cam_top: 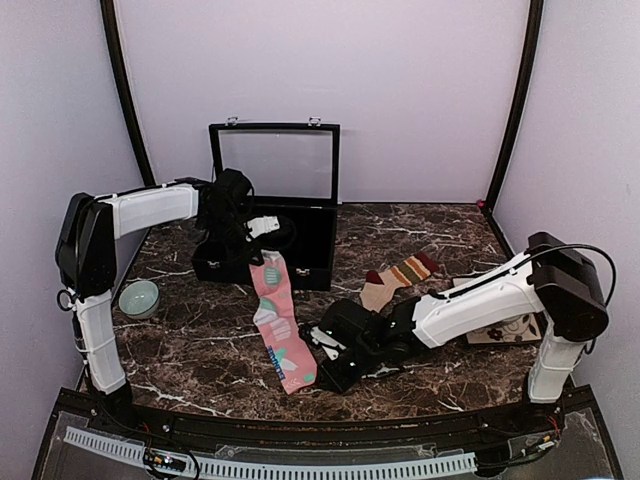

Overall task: Roll the socks
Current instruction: Adjust the sock at the center of the board.

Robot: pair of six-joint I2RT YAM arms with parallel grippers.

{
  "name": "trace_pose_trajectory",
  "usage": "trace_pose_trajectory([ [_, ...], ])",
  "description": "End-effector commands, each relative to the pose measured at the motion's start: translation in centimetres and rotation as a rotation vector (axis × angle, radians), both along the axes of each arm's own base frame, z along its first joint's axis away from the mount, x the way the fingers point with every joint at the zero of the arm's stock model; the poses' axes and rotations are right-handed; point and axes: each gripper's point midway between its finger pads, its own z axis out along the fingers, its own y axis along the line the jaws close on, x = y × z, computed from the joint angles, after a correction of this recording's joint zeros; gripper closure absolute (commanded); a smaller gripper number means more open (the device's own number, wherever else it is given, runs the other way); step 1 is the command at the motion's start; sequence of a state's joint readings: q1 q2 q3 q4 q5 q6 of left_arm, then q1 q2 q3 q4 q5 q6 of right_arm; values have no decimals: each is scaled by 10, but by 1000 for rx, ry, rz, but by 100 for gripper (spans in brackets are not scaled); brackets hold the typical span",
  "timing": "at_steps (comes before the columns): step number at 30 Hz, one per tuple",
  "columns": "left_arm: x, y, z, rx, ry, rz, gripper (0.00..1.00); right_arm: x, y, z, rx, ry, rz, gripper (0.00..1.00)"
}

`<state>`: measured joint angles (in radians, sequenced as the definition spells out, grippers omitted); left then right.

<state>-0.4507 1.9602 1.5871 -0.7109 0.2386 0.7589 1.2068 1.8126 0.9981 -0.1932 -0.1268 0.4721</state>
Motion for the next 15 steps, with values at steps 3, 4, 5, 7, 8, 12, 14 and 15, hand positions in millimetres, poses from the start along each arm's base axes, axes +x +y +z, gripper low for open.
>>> trace_pose_trajectory([
  [3,6,-14,37,-87,-50,-19,98,-20,30,-3,34,21,49,76],
  [4,4,-15,38,-92,-51,-29,98,-23,34,-3,35,23,60,76],
  [5,2,-16,40,-97,-56,-37,99,-25,39,-3,34,22,74,76],
  [7,1,-16,41,-97,-84,-49,100,-30,47,-4,31,19,93,77],
  [8,1,-18,43,-100,-108,-61,100,-33,51,-5,33,22,102,77],
  [12,-8,-24,43,-85,-148,-117,88,-35,68,-3,55,13,120,77],
  [14,-11,-28,40,-62,-167,-143,77,-37,71,-2,62,16,129,76],
  [15,-10,-29,39,-52,-182,-146,72,-38,70,-2,62,17,130,76],
])
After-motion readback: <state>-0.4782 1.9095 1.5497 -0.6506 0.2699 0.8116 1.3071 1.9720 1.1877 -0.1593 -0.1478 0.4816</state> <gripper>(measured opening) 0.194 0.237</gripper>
